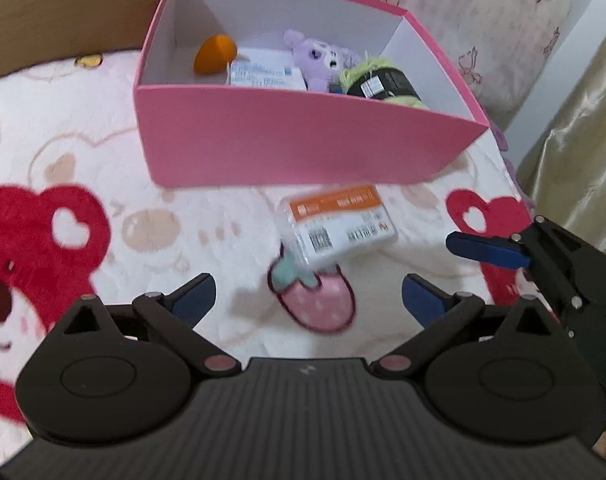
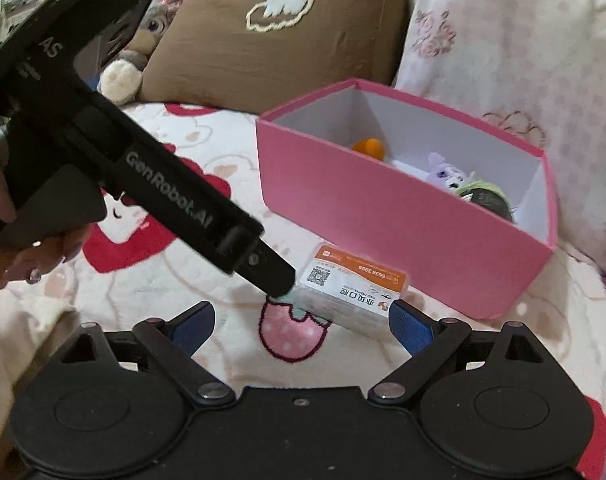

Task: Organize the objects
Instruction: 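Reach the left tool to the clear plastic box with orange label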

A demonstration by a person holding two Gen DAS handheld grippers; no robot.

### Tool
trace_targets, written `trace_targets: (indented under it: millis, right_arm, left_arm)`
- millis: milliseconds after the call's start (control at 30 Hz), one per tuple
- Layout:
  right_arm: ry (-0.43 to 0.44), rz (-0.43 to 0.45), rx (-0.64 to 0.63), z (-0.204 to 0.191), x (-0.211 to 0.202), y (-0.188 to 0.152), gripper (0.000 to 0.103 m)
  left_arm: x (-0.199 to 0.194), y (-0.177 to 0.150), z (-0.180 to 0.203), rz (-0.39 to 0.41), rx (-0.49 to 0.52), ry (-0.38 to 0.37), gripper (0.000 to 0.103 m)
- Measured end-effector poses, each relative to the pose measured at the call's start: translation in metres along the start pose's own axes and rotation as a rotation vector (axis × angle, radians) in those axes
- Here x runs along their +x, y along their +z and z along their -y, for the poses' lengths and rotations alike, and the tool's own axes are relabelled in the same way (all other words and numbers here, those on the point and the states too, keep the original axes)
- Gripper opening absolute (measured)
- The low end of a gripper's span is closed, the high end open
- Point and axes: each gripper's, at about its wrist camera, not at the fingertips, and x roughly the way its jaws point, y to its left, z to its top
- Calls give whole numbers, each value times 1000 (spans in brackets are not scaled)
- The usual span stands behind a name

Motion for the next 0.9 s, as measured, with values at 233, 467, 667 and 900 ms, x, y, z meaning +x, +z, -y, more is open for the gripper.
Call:
trace_targets:
  millis: [233, 467, 667, 900]
  right_arm:
    - [-34, -30, 51, 15, 37, -6, 96]
    - [-29, -6, 141, 18, 53, -17, 96]
    - [-25, 58, 203, 30, 61, -25, 96]
    - [10, 97, 265, 41, 68, -35, 96]
  left_arm:
    - [26, -2, -12, 66, -19, -13, 101]
    - [40, -2, -22, 83, -51, 20, 101]
    - [45, 1, -25, 89, -42, -4, 101]
    - [66, 4, -20, 25, -103, -75, 101]
